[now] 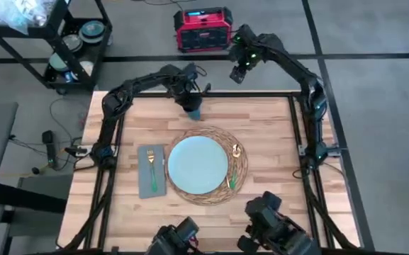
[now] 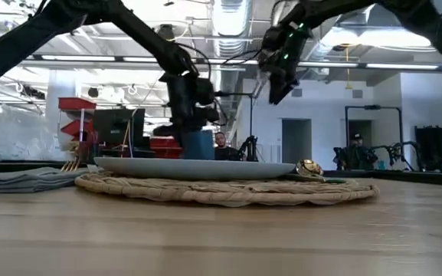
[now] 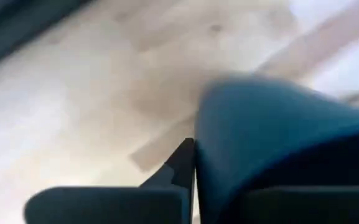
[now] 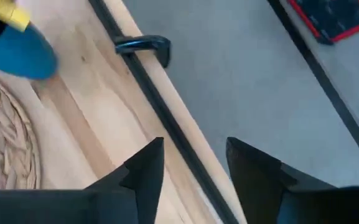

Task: Set table place
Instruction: Move the blue cup to the top right of the brown tablemat

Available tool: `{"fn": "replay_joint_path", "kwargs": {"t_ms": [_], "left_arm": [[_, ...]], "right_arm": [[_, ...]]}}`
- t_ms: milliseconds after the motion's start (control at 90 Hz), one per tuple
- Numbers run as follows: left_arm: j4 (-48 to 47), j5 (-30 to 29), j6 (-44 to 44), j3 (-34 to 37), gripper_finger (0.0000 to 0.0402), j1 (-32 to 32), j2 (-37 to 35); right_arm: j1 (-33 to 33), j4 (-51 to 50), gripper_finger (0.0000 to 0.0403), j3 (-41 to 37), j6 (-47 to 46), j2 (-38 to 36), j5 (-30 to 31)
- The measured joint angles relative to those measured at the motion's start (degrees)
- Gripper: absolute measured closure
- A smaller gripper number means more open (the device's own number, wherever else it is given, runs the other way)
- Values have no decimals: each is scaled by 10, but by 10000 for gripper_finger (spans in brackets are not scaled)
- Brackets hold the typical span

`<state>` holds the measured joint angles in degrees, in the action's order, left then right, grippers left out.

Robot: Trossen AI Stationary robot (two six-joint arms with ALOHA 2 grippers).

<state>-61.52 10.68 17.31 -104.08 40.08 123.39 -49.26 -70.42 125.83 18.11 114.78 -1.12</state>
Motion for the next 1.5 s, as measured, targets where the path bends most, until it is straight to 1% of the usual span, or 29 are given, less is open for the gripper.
{"fn": "replay_joint_path", "kwargs": {"t_ms": [67, 167, 289, 367, 444, 600, 633, 667, 711, 800, 867, 989, 1056, 1278, 1500], "left_arm": [[-1, -8, 0, -18, 401, -15, -1], [22, -18, 0, -47, 401, -34, 0], [38, -17, 13, -81, 401, -47, 9], [35, -17, 28, -118, 401, -52, 26], [3, -17, 28, -166, 401, -59, 55], [-65, -14, 17, -311, 401, -85, 139], [-50, -10, 11, -311, 401, -91, 147], [-24, 5, 12, -288, 401, -96, 143], [-28, 19, 22, -276, 401, -100, 143], [-32, 20, 22, -280, 402, -112, 155], [-48, 11, 9, -282, 402, -119, 156], [-34, -30, 2, -283, 402, -123, 156], [-31, -39, -8, -283, 402, -118, 156], [8, -42, -55, -283, 402, -110, 156], [-16, -44, -124, -283, 402, -113, 165]], "right_arm": [[-13, 1, 271, -12, 0, -42, 0], [-32, -1, 283, -35, -1, -108, 0], [-51, -11, 286, -81, -5, -185, 0], [-60, -33, 286, -109, -20, -228, -1], [-65, -52, 286, -143, -26, -268, 0], [-71, -48, 286, -209, -17, -342, -1], [-71, -46, 286, -220, -17, -354, 0], [-72, -44, 286, -229, -17, -365, 0], [-72, -48, 286, -241, -17, -375, 0], [-72, -54, 286, -260, -17, -390, 2], [-72, -61, 286, -269, -17, -398, 2], [-71, -67, 286, -271, -17, -402, 2], [-70, -68, 286, -271, -17, -402, 2], [-59, -79, 286, -271, -26, -403, 1], [-54, -90, 286, -271, -31, -402, -3]]}}
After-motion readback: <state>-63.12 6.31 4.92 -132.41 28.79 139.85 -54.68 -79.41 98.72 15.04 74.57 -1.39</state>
